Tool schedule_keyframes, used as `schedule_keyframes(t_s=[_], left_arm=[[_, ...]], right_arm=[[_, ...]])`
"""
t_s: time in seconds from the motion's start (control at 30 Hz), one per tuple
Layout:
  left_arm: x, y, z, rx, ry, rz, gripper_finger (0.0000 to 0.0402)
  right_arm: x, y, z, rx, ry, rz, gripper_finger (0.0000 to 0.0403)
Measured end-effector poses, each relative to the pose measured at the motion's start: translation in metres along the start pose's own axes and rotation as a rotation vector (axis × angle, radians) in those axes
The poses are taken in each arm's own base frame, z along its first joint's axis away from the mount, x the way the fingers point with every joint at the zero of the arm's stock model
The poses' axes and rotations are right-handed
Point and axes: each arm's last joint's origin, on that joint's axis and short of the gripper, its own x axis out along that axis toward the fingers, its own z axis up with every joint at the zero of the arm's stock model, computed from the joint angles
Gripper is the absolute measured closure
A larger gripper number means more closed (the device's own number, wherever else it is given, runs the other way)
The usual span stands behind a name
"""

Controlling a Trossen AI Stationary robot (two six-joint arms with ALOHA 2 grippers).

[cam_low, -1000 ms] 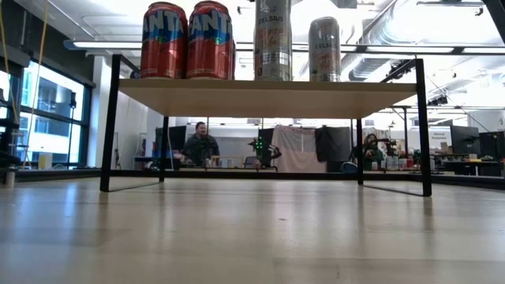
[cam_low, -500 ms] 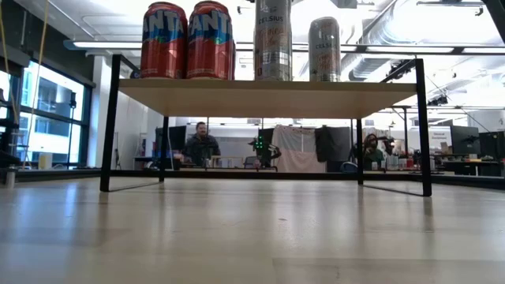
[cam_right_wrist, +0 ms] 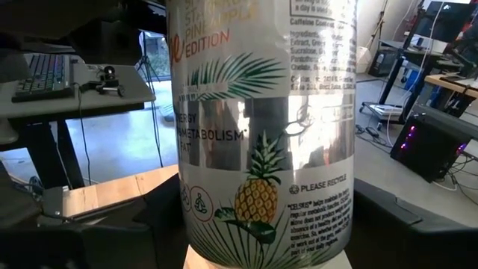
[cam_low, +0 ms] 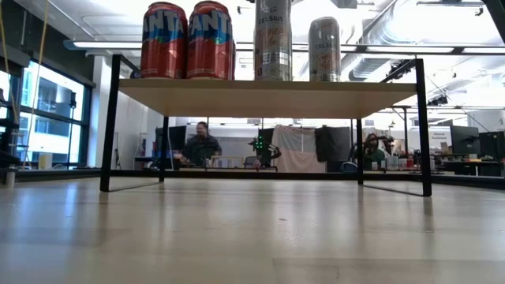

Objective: Place canned beverage on shelf
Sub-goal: Put the white yellow soda can on the shelf aligned with the other white yellow soda can

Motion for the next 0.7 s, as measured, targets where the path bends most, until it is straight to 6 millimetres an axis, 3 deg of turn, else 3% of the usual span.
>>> schedule_keyframes(t_s=[0.7], left_arm=[[0.0,0.0,0.0,0.002,0.0,0.0,0.0149]], right_arm=[[0.0,0.0,-0.0007,-0.001,0.006,0.003,0.0139]])
